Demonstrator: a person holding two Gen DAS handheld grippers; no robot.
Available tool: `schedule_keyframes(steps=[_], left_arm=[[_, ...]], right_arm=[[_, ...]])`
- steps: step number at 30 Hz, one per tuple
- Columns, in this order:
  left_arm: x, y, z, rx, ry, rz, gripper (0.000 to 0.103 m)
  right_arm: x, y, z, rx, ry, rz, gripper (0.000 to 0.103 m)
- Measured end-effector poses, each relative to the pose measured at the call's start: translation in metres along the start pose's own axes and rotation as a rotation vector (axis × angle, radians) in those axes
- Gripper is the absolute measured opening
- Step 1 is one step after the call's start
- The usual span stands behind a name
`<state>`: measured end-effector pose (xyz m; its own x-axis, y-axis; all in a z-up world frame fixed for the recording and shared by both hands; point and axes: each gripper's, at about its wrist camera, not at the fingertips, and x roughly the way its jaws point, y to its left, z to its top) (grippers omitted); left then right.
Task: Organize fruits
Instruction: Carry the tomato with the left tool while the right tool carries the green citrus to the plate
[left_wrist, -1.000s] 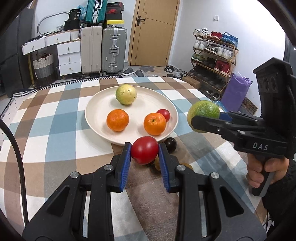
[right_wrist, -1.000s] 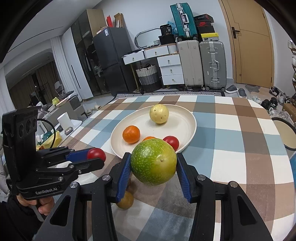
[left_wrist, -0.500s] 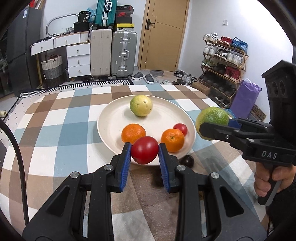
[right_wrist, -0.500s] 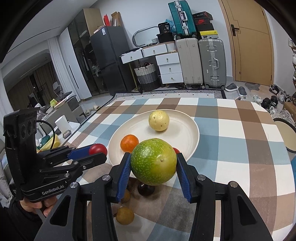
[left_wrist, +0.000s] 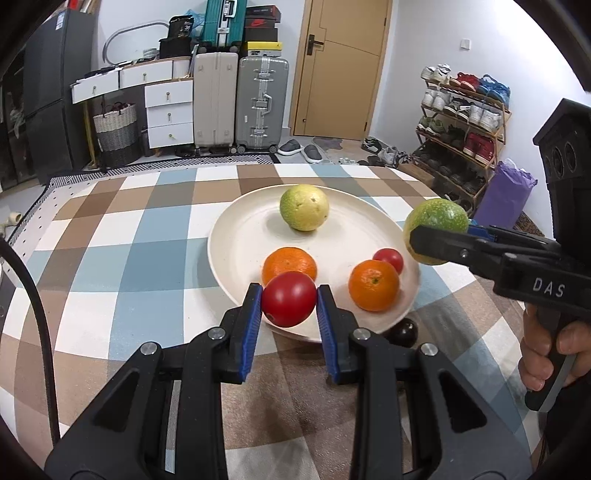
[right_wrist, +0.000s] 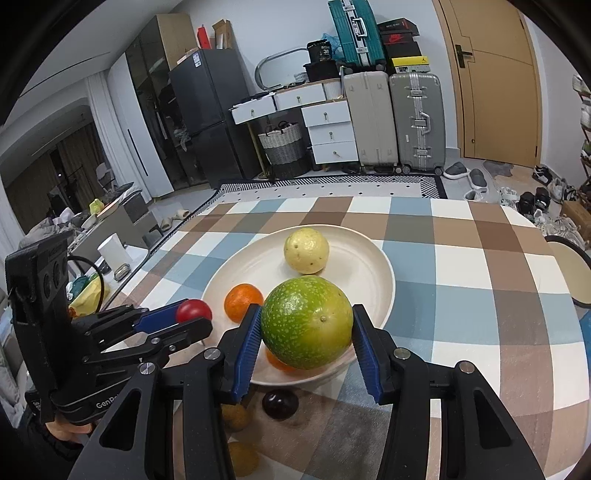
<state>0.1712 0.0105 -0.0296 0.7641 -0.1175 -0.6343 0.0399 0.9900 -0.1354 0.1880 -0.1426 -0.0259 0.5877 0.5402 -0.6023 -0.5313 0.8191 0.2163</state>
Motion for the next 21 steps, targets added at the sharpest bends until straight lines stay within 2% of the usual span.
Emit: schedule_keyframes(steps=[6,21], left_arm=[[0.007,0.004,0.002,-0.01,0.005,0.002,0.027],[0.034,-0.002,0.012,0.008,0.066,-0.032,0.027]], right_arm=[[0.013,-0.015,0.004,0.044,0.015,-0.036,0.049],[0.039,-0.03,0.018,0.071,0.052,-0.044,0.049]])
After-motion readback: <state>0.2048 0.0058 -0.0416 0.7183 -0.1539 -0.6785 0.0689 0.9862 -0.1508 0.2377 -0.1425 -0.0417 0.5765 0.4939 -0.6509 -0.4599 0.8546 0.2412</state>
